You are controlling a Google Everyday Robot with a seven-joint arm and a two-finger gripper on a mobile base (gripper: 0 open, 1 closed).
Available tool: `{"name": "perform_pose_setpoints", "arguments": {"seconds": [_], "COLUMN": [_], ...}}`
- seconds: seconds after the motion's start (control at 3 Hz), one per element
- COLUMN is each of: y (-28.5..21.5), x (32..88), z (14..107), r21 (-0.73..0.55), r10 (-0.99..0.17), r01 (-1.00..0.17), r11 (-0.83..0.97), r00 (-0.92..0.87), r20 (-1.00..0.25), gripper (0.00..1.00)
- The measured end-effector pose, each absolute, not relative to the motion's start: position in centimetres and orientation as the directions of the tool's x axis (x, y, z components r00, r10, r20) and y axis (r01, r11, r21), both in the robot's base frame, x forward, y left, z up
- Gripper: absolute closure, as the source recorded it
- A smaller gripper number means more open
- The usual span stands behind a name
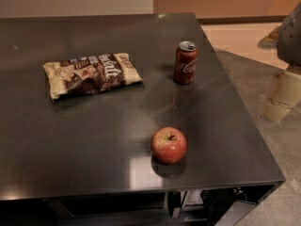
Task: Pick apple
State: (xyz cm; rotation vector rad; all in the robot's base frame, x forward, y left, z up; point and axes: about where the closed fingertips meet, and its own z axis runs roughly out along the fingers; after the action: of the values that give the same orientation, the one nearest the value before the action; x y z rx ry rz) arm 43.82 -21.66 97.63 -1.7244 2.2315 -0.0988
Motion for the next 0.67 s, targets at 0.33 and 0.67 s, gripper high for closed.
{"name": "perform_pose_setpoints", "arguments": {"seconds": [0.33,0.67], "y": [-21.7,-20.5], "x": [43.8,43.2], "z": [97.6,97.0], "r21": [-0.246,-0.228], "r10": [-0.953,-0.955], "r01": [-0.931,-0.944], "r11": [0.270,0.237], "r00": [-0.221,-0.183], "r20": [-0.207,-0.235], "gripper": [0.00,0.00]}}
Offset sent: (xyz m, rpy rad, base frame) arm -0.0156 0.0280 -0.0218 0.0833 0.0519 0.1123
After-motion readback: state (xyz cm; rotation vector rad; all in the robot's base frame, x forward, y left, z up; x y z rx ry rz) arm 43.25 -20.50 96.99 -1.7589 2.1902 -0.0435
